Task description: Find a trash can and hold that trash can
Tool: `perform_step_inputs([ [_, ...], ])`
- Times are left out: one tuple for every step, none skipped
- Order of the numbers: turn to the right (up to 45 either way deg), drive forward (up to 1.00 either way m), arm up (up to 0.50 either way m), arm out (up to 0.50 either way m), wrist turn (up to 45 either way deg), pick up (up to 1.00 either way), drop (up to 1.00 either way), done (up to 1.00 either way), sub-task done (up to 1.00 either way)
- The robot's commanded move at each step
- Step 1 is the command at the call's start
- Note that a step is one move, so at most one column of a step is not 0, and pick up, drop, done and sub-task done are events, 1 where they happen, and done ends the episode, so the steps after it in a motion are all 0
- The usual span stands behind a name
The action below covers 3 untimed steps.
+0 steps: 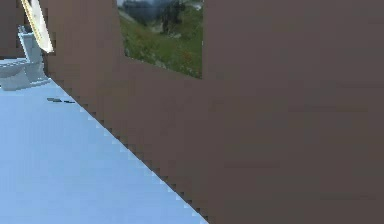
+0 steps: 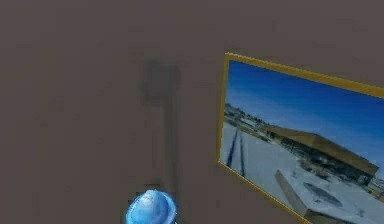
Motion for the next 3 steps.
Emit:
perform_step_inputs([
  [-12.0,0.0,0.0,0.0,0.0,0.0,0.0,0.0,0.0],
  [0.0,0.0,0.16,0.0,0.0,0.0,0.0,0.0,0.0],
  [0.0,0.0,0.0,0.3,0.0,0.0,0.0,0.0,0.0],
])
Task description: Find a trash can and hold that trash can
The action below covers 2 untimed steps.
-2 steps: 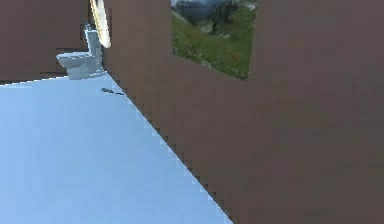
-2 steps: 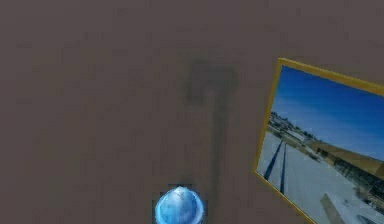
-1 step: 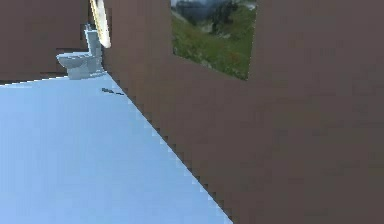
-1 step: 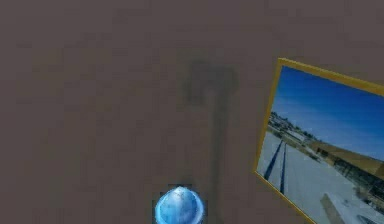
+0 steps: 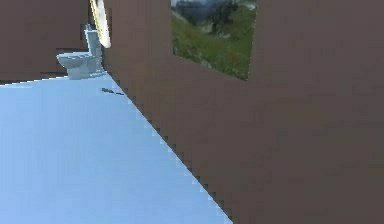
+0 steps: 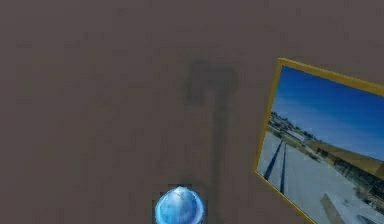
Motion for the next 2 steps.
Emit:
perform_step_inputs([
  [0.0,0.0,0.0,0.0,45.0,0.0,0.0,0.0,0.0],
  [0.0,0.0,0.0,0.0,45.0,0.0,0.0,0.0,0.0],
])
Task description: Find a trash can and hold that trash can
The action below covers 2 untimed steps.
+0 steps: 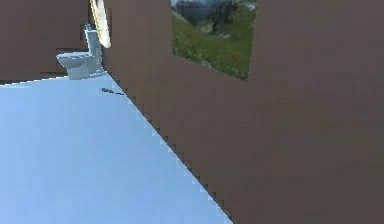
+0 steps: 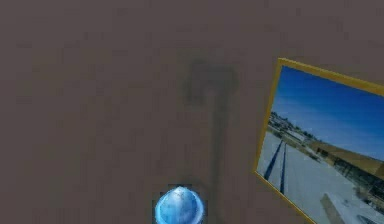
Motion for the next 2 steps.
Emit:
perform_step_inputs([
  [0.0,0.0,0.0,0.0,45.0,0.0,0.0,0.0,0.0],
  [0.0,0.0,0.0,0.0,36.0,0.0,0.0,0.0,0.0],
])
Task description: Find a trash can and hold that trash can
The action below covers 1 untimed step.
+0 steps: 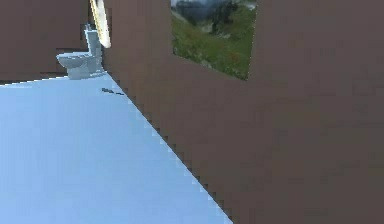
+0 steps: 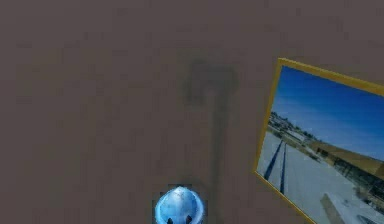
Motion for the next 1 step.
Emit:
perform_step_inputs([
  [0.0,0.0,0.0,0.0,0.0,1.0,0.0,0.0,0.0],
])
